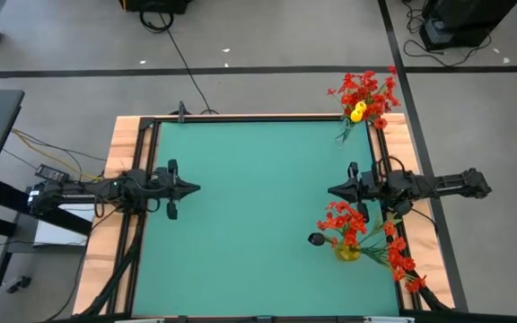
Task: Sort flowers into vase by color
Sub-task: Return to Home Position
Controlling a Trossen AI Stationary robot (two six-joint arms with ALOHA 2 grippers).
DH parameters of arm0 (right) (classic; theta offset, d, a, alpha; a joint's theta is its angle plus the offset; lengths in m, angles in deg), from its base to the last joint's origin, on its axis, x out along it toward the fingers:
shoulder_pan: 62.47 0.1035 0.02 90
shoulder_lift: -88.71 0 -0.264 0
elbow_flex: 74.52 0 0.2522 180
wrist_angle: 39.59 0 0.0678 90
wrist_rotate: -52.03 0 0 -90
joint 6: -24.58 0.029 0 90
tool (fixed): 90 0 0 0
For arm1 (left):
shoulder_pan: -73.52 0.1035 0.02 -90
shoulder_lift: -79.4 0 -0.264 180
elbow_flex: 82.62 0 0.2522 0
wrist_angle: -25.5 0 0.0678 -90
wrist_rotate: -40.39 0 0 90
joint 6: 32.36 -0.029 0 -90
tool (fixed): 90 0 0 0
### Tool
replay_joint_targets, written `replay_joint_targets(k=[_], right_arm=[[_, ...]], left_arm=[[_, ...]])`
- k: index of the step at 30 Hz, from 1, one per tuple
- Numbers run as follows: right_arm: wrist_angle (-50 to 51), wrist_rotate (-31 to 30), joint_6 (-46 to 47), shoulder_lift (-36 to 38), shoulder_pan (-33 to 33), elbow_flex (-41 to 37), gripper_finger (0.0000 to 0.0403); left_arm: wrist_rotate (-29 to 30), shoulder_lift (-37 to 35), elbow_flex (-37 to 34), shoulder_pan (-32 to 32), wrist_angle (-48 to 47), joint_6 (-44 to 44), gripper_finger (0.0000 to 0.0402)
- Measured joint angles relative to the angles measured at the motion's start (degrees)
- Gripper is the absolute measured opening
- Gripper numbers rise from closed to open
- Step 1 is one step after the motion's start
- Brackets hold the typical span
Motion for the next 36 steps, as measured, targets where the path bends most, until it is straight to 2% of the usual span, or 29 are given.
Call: replay_joint_targets(k=[7,12,16,36], right_arm=[[-0.1,-0.5,-0.5,-2.7,0.0,0.0,0.0007],[-0.1,-0.7,0.3,-2.9,0.0,0.0,0.0034],[-0.2,-0.7,0.3,-2.9,0.0,0.0,0.0046],[-0.2,-0.7,0.3,-2.9,0.0,0.0,0.0049]], left_arm=[[0.0,-0.2,0.0,0.0,0.1,-2.5,0.0009],[0.0,-0.2,0.0,0.0,0.1,3.4,0.0019],[0.0,-0.2,0.0,0.0,0.1,3.1,0.0021],[-0.2,-0.2,-0.1,0.0,0.1,3.0,0.0023]])
